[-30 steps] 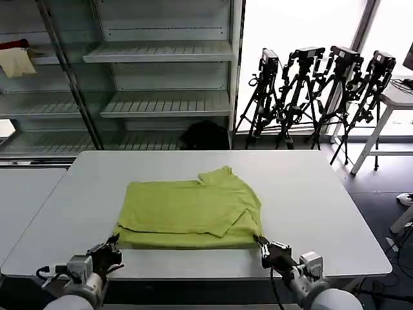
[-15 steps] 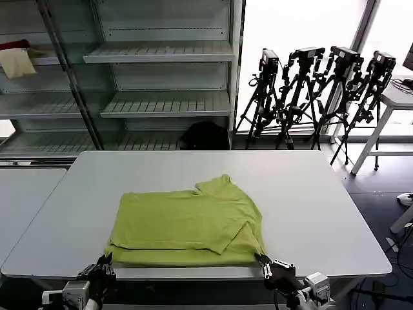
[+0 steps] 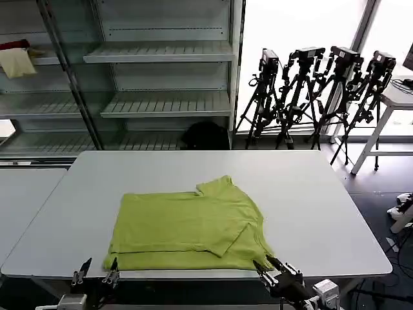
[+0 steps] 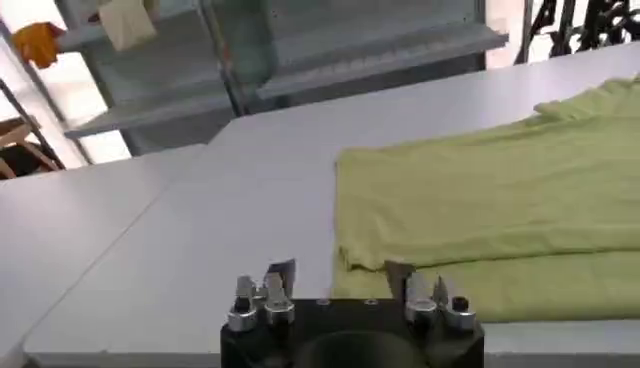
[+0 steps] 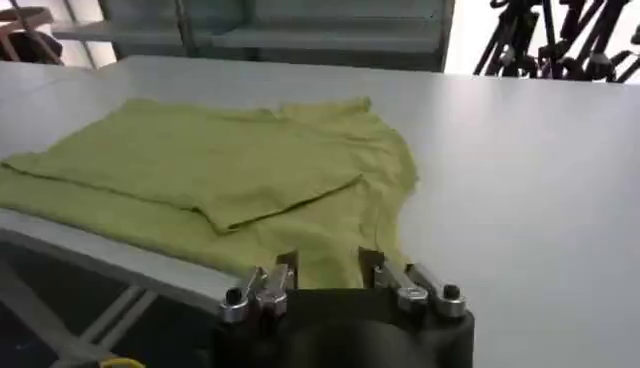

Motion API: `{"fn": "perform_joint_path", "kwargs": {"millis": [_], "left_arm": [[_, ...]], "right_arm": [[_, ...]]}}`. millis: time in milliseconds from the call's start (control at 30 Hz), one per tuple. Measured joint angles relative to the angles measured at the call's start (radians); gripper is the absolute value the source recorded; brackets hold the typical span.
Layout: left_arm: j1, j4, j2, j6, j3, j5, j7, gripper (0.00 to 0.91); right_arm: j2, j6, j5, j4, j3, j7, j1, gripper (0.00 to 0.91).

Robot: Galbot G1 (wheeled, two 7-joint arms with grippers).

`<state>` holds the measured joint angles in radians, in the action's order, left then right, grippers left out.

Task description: Fold and organize the clothes.

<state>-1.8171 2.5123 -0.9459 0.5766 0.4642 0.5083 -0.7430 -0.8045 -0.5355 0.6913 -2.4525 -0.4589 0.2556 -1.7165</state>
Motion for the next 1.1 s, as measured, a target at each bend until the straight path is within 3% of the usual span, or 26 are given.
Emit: {"fn": "perform_joint_path", "kwargs": {"millis": [167, 367, 767, 1100], "left_arm": [[0.053, 0.026, 0.022, -0.005, 0.012, 0.026, 0.013, 0.907], [0.219, -0.038, 0.054, -0.036, 0.013, 0.092, 0.105, 0.907], [0.609, -0.356, 0.092, -0.043, -0.034, 0.243, 0.326, 0.907], [0.738, -0.538, 0.109, -0.015, -0.072, 0.297, 0.425, 0.907]], "right_arm": [[0.013, 0.011, 0.009, -0.015, -0.055, -0.003, 0.014, 0.907], [0.023, 0.024, 0.049, 0.066, -0.044, -0.032, 0.196, 0.907], [-0.107, -0.011, 0.176, 0.533, 0.297, -0.069, 0.893, 0.907], [-0.232, -0.033, 0.21, 0.829, 0.521, -0.103, 1.201, 0.907]]}}
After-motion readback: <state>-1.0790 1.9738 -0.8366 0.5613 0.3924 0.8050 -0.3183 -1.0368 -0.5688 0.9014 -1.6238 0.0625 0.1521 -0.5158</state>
